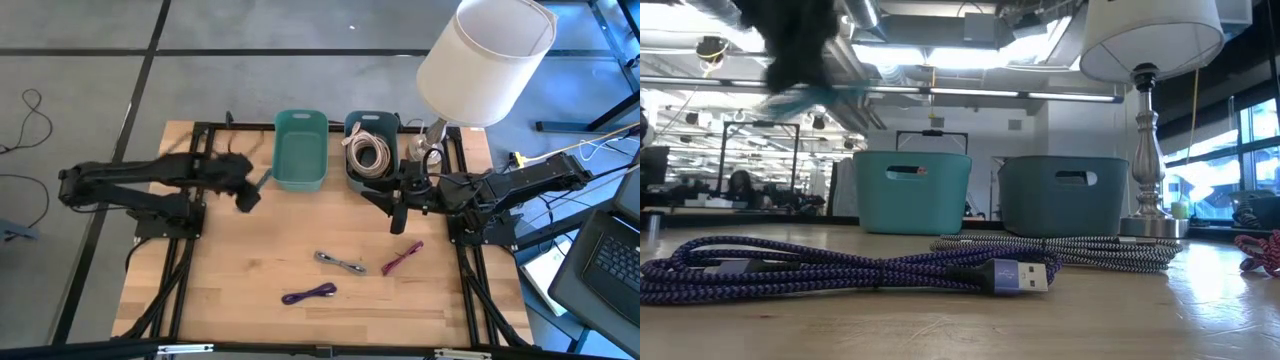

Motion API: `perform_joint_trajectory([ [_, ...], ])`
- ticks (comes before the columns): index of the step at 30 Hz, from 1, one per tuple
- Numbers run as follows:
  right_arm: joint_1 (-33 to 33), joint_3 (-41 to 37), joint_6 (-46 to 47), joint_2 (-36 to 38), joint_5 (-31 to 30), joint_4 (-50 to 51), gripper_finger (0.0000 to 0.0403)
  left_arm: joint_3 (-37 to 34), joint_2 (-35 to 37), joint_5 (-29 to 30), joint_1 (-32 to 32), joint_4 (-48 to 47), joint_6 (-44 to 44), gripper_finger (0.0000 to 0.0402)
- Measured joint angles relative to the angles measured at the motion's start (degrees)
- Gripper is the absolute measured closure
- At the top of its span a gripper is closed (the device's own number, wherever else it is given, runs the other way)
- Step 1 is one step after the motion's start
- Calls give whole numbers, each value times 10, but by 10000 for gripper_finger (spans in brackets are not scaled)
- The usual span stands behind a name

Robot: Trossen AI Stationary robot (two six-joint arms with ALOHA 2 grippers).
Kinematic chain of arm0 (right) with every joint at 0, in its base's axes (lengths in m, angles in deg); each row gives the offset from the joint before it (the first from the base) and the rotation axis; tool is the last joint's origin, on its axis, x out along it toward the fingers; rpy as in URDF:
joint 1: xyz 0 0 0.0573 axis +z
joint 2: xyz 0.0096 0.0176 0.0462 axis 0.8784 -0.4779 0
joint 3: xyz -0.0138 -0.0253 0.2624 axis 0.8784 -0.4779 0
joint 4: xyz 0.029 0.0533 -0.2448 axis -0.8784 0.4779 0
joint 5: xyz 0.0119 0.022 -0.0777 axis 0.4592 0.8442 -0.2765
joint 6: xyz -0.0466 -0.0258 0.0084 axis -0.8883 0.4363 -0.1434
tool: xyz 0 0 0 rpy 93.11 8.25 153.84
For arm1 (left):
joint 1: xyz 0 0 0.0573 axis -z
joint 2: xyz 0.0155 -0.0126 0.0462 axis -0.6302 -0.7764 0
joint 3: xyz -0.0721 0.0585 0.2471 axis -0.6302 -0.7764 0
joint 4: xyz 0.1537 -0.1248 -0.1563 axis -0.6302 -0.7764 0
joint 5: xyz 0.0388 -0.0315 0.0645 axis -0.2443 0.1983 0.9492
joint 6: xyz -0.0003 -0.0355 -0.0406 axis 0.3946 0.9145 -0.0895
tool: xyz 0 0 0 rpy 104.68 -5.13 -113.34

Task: Pick & Place USB Port
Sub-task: Put the blue USB cable into the green bin

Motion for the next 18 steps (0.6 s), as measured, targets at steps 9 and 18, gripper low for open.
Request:
perform_joint_trajectory([
  [9, -13, 0, -2, 0, -2, -5, 245, 18, -19, -45, -147, 292, -106, 384],
  [18, -13, 0, -16, 0, 3, -39, 245, 108, -229, -219, -299, 302, -60, 384],
])
